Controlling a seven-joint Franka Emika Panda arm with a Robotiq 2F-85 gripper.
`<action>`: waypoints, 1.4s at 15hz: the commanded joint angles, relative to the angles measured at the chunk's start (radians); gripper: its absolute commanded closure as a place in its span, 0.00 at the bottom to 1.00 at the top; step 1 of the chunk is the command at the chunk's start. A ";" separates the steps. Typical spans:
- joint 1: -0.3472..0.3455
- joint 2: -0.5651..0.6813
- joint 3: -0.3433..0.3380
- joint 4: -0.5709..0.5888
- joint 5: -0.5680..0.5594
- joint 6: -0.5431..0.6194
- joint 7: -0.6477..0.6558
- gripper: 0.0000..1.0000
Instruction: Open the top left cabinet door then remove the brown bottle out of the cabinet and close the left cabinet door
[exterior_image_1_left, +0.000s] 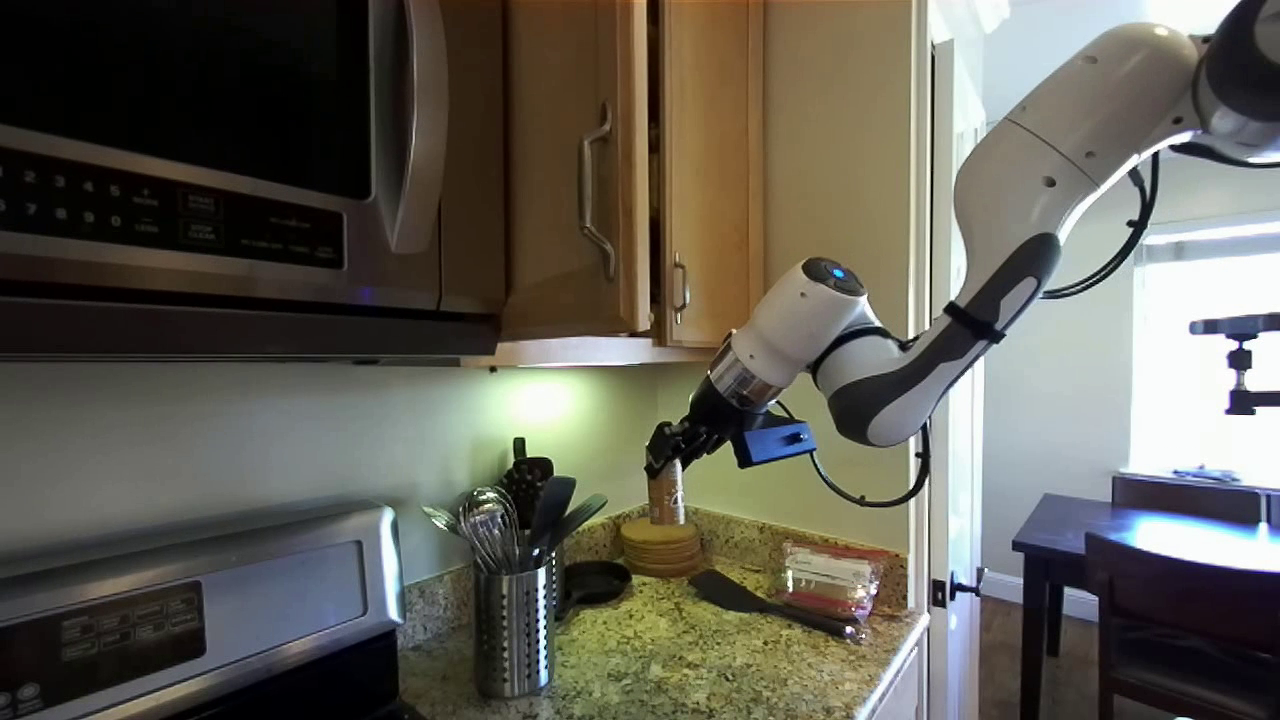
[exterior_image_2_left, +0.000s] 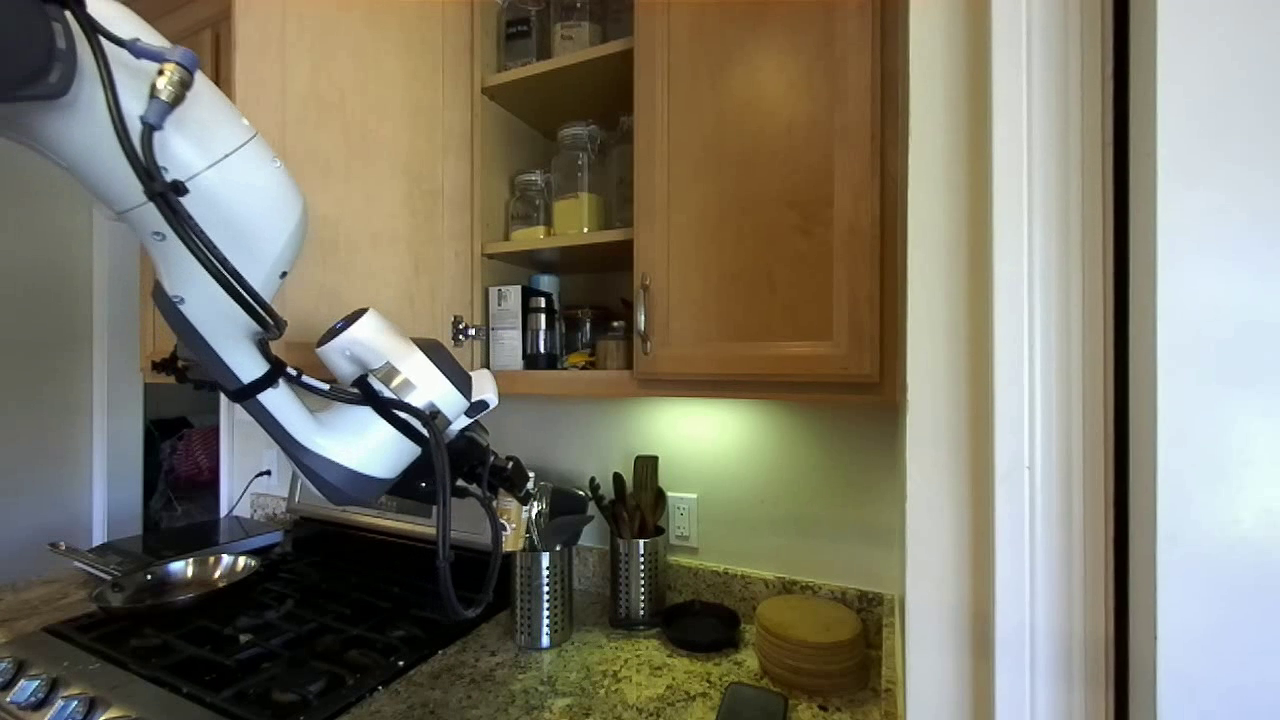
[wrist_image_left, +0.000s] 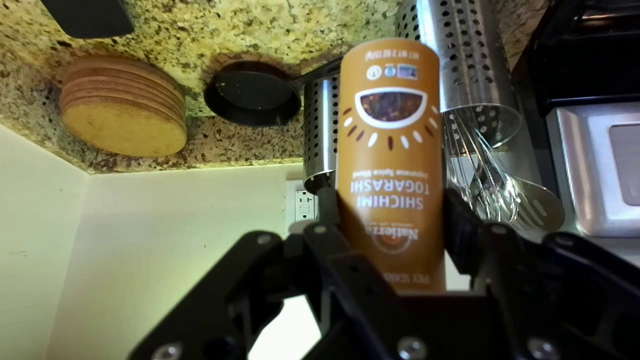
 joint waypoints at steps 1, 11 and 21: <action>0.008 0.067 -0.008 0.066 -0.140 0.013 0.148 0.73; 0.043 0.245 -0.002 0.209 -0.536 -0.034 0.574 0.73; 0.039 0.348 0.105 0.243 -0.951 -0.218 1.026 0.73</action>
